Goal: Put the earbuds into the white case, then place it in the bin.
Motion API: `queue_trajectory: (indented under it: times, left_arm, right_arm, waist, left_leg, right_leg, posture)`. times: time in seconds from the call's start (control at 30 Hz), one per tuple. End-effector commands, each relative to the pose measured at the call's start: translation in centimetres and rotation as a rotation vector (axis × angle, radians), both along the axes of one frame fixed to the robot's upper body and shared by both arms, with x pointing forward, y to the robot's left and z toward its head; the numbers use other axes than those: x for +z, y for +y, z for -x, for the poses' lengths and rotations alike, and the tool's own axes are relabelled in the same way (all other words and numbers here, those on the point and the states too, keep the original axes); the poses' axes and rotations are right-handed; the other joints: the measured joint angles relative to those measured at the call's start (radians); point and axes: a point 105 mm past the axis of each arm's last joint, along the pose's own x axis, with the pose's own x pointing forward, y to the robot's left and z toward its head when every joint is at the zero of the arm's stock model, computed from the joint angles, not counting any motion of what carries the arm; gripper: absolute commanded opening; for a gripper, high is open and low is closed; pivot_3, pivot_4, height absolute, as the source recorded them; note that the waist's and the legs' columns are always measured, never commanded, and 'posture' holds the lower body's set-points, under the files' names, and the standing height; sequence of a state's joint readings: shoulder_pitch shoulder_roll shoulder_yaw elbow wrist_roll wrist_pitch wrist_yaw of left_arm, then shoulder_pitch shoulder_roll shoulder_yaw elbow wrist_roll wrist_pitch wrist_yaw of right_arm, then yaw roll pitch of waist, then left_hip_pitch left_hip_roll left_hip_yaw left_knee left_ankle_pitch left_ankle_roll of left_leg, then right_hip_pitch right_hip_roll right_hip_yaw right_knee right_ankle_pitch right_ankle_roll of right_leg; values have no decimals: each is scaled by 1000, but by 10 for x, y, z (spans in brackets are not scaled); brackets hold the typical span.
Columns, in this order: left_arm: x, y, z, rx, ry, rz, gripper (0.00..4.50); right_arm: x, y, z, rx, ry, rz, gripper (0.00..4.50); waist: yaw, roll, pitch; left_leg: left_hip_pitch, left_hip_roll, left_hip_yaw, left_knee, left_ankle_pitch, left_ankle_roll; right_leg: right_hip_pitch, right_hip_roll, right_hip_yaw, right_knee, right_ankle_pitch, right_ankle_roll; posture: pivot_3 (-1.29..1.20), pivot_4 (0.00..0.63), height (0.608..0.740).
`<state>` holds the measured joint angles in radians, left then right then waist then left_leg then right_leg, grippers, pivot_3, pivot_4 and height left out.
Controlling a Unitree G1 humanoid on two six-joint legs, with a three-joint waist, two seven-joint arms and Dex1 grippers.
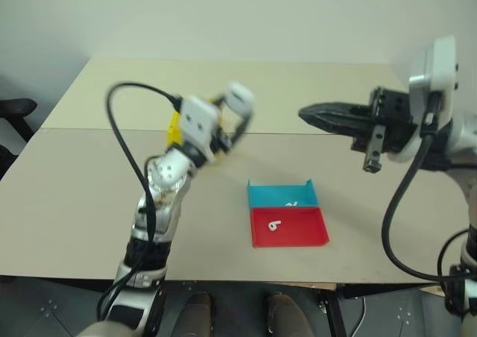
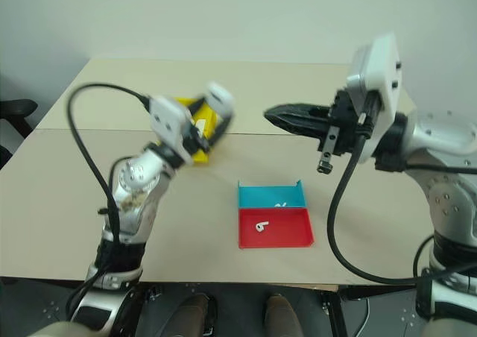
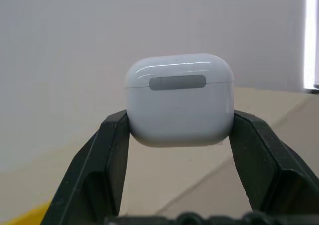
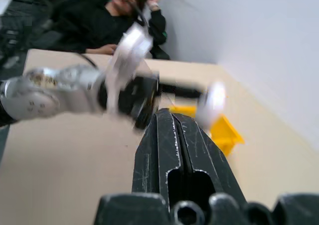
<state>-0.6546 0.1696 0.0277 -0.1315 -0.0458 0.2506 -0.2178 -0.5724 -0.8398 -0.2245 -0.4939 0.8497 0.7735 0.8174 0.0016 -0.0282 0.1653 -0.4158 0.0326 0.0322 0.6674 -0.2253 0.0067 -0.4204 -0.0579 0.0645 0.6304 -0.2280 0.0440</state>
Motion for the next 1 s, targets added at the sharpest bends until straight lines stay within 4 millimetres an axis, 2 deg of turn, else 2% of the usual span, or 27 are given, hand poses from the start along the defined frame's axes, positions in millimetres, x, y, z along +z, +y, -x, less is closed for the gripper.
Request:
queue_trajectory:
  times: [0.03, 0.1, 0.17, 0.23, 0.47, 0.63, 0.7, 0.77, 0.8, 0.9, 1.0]
  left_arm:
    - [1, 44, -23, 294, 101, 44, 2739]
    - [-11, 48, -35, 215, 224, 25, 2739]
    - [-22, 62, -47, 286, 312, 89, 2739]
    - [-35, 70, -55, 362, 338, 76, 2739]
    - [-55, 52, -61, 233, 410, 49, 2739]
    - [-48, 43, -57, 179, 363, 51, 4396]
    - [-45, 43, -56, 185, 332, 51, 4457]
    - [-41, 46, -53, 189, 313, 73, 4457]
    - [-35, 46, -48, 108, 302, 166, 4457]
    - [-27, 48, -20, -146, 267, 247, 4457]
    - [-38, 54, 9, -241, 293, 171, 4457]
  right_arm:
    - [-5, 4, -1, -13, 26, -40, 49]
    - [-11, 8, -4, -9, 47, -43, 49]
    - [-15, 11, -9, -18, 66, -43, 49]
    - [-18, 10, -14, -39, 88, -40, 49]
    - [-23, 4, -15, -89, 101, -22, 49]
    - [-28, 3, -15, -107, 115, -7, 0]
    - [-33, 3, -16, -116, 125, 18, 0]
    - [-38, 3, -16, -118, 121, 48, 0]
    - [-40, 1, -16, -124, 123, 65, 0]
    - [-50, -11, -14, -140, 103, 141, 0]
    - [-61, -29, -9, -139, 88, 201, 0]
  waist:
    - [-9, 0, 0]
    - [-15, 0, 0]
    - [-16, 0, 0]
    - [-15, 0, 0]
    - [-8, 0, 0]
    - [-7, 0, 0]
    - [-7, 0, 0]
    - [-7, 0, 0]
    - [-7, 0, 0]
    - [-14, 0, 0]
    - [-18, 0, 0]
  left_leg:
    - [0, 0, 0, 0, 0, 0]
    - [0, 0, 0, 0, 0, 0]
    - [1, 0, 0, 0, 0, 0]
    - [0, 0, 0, 0, 0, 0]
    - [-5, 0, 0, 0, 0, 0]
    - [-6, -1, 0, 0, 0, 0]
    - [-6, -1, -1, 0, 0, 0]
    - [-5, -1, -1, 0, 0, 0]
    - [-5, -1, 0, 1, 0, 0]
    - [-5, 0, 0, 1, 0, 0]
    - [-5, 1, 0, 0, 0, 0]
  right_leg:
    - [-1, 0, 1, 0, 0, 0]
    - [-1, 1, 1, 1, 0, 0]
    - [-2, 2, 1, 2, 0, 0]
    - [-1, 2, 0, 1, 0, 0]
    - [-4, 0, -1, -1, 1, 0]
    - [-4, -1, -1, -1, 1, 1]
    - [-4, -1, -2, -1, 1, 0]
    - [-4, -1, -1, 0, 1, 0]
    - [-4, -1, -1, 0, 1, 0]
    - [-4, -1, -1, 0, 1, 0]
    - [-4, 0, -1, -1, 1, 0]
  posture:
    - [0, 150, 740]
    - [0, 150, 740]
    - [0, 150, 740]
    - [0, 150, 740]
    - [0, 150, 740]
    - [0, 150, 740]
    - [0, 150, 740]
    - [0, 150, 740]
    - [0, 150, 740]
    - [0, 150, 740]
    - [0, 150, 740]
